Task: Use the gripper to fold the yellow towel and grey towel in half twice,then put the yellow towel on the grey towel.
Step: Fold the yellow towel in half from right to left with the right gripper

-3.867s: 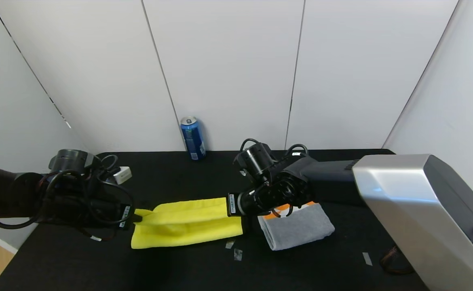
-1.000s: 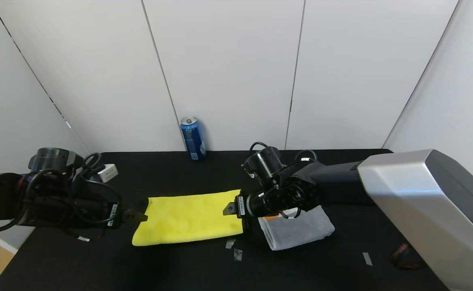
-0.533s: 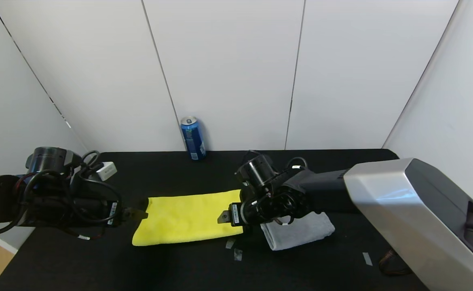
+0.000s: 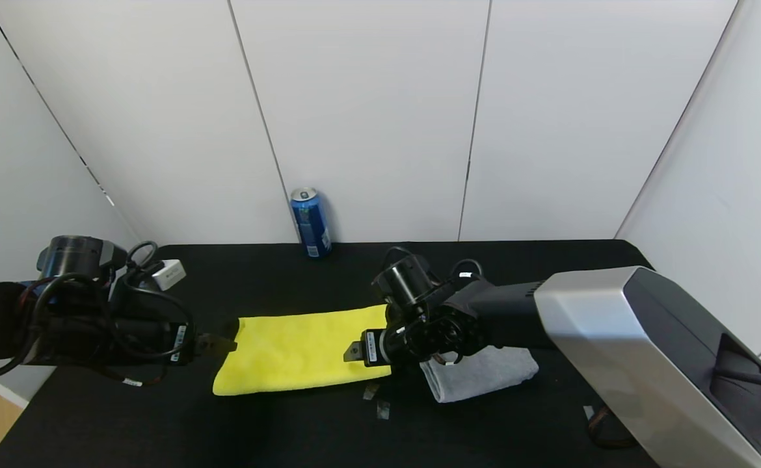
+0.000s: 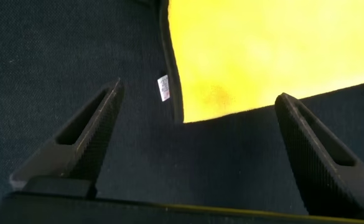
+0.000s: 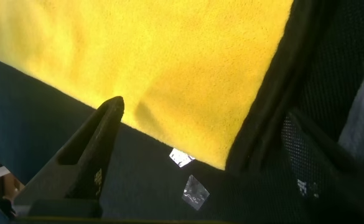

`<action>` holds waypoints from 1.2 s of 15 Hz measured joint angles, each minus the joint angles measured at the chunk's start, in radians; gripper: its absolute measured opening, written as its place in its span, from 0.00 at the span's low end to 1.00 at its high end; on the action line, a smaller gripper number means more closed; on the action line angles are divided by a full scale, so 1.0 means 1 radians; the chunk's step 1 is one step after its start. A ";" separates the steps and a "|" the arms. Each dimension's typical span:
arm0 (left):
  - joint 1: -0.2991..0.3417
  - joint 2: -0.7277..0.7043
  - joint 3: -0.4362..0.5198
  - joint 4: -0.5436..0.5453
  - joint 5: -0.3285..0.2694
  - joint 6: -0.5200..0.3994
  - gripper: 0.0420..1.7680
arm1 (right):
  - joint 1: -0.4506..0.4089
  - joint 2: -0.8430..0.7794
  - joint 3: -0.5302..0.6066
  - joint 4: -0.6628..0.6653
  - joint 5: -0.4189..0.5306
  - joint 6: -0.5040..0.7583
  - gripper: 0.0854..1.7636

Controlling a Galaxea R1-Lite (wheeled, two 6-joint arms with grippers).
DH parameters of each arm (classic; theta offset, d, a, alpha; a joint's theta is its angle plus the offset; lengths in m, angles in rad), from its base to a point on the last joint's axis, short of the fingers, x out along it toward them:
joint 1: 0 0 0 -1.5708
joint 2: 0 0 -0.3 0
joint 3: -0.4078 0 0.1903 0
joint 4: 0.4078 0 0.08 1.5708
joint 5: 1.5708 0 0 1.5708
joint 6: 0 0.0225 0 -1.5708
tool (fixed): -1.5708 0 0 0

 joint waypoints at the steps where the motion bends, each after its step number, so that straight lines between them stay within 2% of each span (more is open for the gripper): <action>1: 0.000 0.000 0.000 0.000 0.000 0.000 0.96 | 0.000 0.000 0.000 0.000 0.000 0.000 0.96; 14: 0.000 -0.008 0.016 -0.030 0.000 -0.001 0.96 | 0.010 0.027 -0.013 -0.001 0.000 0.000 0.96; 17: 0.003 -0.027 0.024 -0.030 -0.001 0.000 0.97 | 0.023 0.099 -0.088 0.002 0.005 0.024 0.96; 18: 0.003 -0.027 0.028 -0.030 -0.001 0.000 0.97 | 0.022 0.102 -0.089 0.004 0.005 0.024 0.71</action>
